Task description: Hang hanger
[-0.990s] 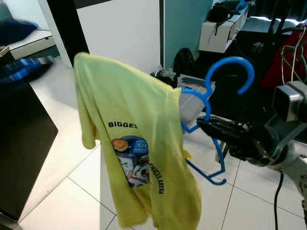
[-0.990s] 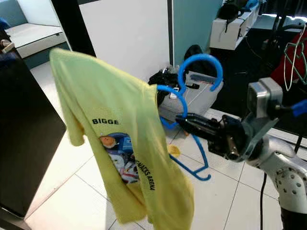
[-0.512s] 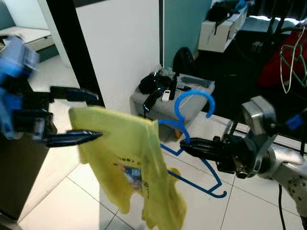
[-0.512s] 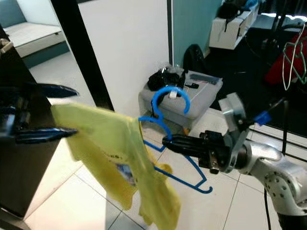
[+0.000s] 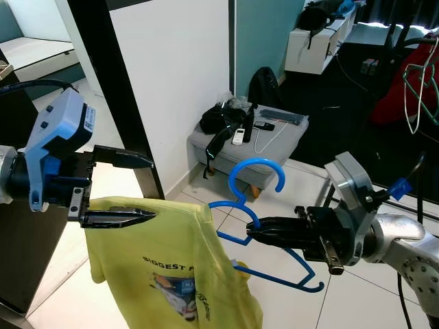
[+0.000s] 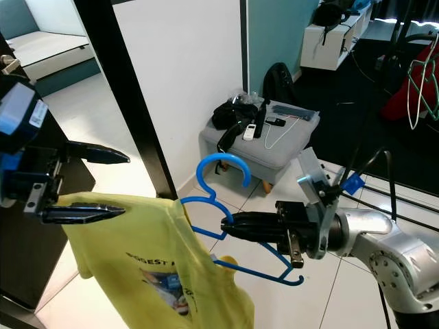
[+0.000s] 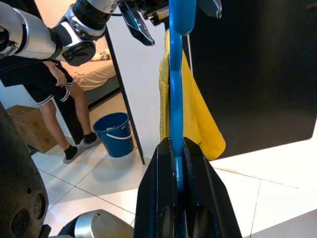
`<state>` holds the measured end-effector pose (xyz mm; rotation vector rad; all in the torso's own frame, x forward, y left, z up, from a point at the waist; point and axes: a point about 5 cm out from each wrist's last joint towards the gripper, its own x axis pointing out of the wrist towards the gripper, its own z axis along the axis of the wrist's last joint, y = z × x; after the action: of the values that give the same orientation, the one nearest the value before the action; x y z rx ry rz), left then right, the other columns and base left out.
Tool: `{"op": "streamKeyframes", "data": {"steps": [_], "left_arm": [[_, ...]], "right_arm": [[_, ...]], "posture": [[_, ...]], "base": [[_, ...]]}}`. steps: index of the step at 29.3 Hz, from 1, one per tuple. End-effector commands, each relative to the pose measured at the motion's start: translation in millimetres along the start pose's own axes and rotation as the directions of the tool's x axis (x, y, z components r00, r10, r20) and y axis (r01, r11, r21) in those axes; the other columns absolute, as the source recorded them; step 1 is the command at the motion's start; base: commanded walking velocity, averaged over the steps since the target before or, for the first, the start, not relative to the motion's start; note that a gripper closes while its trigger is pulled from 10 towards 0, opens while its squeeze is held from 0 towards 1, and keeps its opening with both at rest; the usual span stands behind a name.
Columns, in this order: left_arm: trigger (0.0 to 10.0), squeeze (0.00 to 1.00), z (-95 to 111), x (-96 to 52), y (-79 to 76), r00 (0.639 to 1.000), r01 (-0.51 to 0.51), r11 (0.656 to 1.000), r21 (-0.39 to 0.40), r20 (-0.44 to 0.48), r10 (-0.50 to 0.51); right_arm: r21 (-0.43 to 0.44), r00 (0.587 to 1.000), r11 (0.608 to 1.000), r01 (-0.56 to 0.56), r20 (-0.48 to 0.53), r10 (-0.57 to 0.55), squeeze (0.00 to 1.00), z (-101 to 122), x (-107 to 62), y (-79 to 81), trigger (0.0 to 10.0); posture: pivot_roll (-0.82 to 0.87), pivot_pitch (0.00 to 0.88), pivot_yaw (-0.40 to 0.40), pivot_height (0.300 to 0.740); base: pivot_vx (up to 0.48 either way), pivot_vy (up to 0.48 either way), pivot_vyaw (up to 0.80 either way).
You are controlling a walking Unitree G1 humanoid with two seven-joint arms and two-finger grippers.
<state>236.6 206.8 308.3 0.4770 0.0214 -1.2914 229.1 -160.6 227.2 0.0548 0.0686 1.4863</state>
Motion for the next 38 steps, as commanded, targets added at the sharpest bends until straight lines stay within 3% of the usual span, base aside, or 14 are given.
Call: {"op": "streamKeyframes", "data": {"steps": [1, 3, 4, 10, 26, 27, 36, 38], "left_arm": [[4.1, 0.00, -7.8, -0.6, -1.3, 0.997, 0.018, 1.000, -0.023, -0.075, -0.019], [4.1, 0.00, -7.8, -0.6, -1.3, 0.997, 0.018, 1.000, -0.023, -0.075, -0.019], [0.2, 0.00, -13.0, 0.3, -2.4, 0.994, 0.030, 0.999, -0.024, -0.106, -0.033], [0.0, 0.00, -23.2, 1.4, -5.1, 0.985, 0.060, 0.998, -0.035, -0.161, -0.065], [0.0, 0.00, -24.7, 1.7, -5.2, 0.982, 0.080, 0.996, -0.032, -0.170, -0.084], [0.0, 0.00, -23.8, 1.4, -3.2, 0.984, 0.068, 0.997, -0.023, -0.164, -0.071], [0.0, 0.00, -23.8, 1.4, -3.2, 0.984, 0.068, 0.997, -0.023, -0.164, -0.071], [0.0, 0.00, -22.5, 0.9, 0.6, 0.987, 0.041, 0.999, -0.004, -0.158, -0.041]], "right_arm": [[-0.041, 0.999, 0.998, -0.043, 0.004, 0.043, 0.00, 5.3, 5.6, 4.1, 10.0], [-0.041, 0.999, 0.998, -0.043, 0.004, 0.043, 0.00, 5.3, 5.6, 4.1, 10.0], [-0.047, 0.999, 0.998, -0.049, 0.004, 0.049, 0.00, 5.9, 6.2, 4.5, 10.0], [-0.056, 0.999, 0.997, -0.054, 0.003, 0.054, 0.00, 5.9, 6.2, 5.3, 10.0], [-0.067, 0.999, 0.997, -0.048, 0.006, 0.049, 0.00, 6.1, 5.9, 3.4, 10.0], [-0.063, 0.999, 0.998, -0.031, 0.023, 0.032, 1.00, 7.9, 6.0, 1.0, 10.0], [-0.063, 0.999, 0.998, -0.031, 0.023, 0.032, 1.00, 7.9, 6.0, 1.0, 10.0], [-0.059, 0.999, 0.998, 0.015, 0.047, -0.012, 1.00, 9.3, 3.0, -4.0, 10.0]], "posture": [[-0.04, 0.000, 0.080, 0.740], [-0.04, 0.000, 0.080, 0.740], [-0.04, 0.000, 0.083, 0.740], [-0.04, 0.000, 0.085, 0.740], [-0.04, 0.000, 0.087, 0.740], [-0.04, 0.000, 0.086, 0.740], [-0.04, 0.000, 0.086, 0.740], [-0.04, 0.000, 0.084, 0.740]], "base": [[0.000, 0.000, 0.00], [0.000, 0.000, 0.00], [0.000, 0.000, 0.00], [0.000, 0.000, 0.00], [0.000, 0.000, 0.00], [0.000, 0.000, 0.00], [0.000, 0.000, 0.00], [0.000, 0.000, 0.00]]}}
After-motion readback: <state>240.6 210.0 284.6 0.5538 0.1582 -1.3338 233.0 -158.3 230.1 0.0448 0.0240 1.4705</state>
